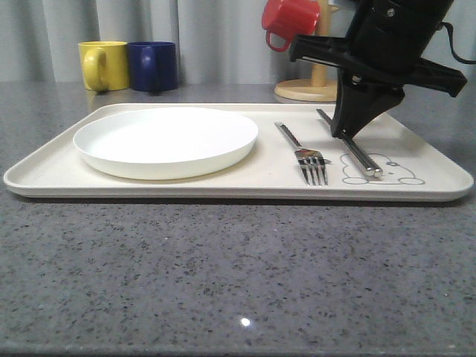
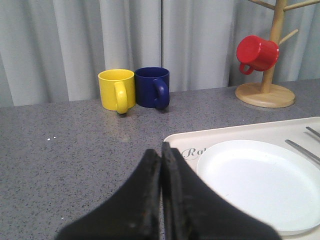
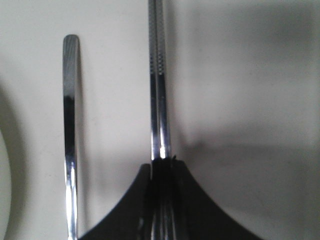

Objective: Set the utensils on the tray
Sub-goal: 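Lower the chopsticks onto the tray beside the fork and release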

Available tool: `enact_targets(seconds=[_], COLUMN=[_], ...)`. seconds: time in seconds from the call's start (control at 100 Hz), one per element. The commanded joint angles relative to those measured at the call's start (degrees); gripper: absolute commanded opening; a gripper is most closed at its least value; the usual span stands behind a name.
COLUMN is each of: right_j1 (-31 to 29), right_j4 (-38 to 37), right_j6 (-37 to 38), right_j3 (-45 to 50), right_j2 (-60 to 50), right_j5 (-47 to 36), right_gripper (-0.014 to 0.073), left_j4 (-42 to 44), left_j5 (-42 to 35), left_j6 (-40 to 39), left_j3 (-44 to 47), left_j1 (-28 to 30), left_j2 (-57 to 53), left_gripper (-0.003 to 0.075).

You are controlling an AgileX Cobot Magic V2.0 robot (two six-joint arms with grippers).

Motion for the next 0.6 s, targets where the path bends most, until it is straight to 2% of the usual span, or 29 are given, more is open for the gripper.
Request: enact_targets(seconds=[0.0, 0.15, 0.44, 0.59], right_j1=[-0.08, -0.08, -0.08, -0.08], right_j4=[0.63, 0.98, 1.00, 1.00], right_j6=[-0.01, -0.01, -0.01, -0.06], right_j3=[-1.92, -1.92, -1.92, -2.58], right_j2=[-1.98, -0.88, -0.75, -0.87], right_j5=[-1.30, 0.08, 0.75, 1.07], right_gripper=[-0.0035, 0.0004, 0.0265, 0.0330], left_j4=[-0.42, -0.42, -0.42, -0.42], left_j5=[-4.45, -4.45, -4.45, -4.45], left_j6=[0.02, 0.02, 0.02, 0.02], left_j3=[-1.68, -1.68, -1.68, -1.68], left_j1=[-0.34, -0.34, -0.34, -0.34], left_j2=[0.34, 0.34, 0.34, 0.34], left_gripper=[-0.0018, -0.0018, -0.0018, -0.0018])
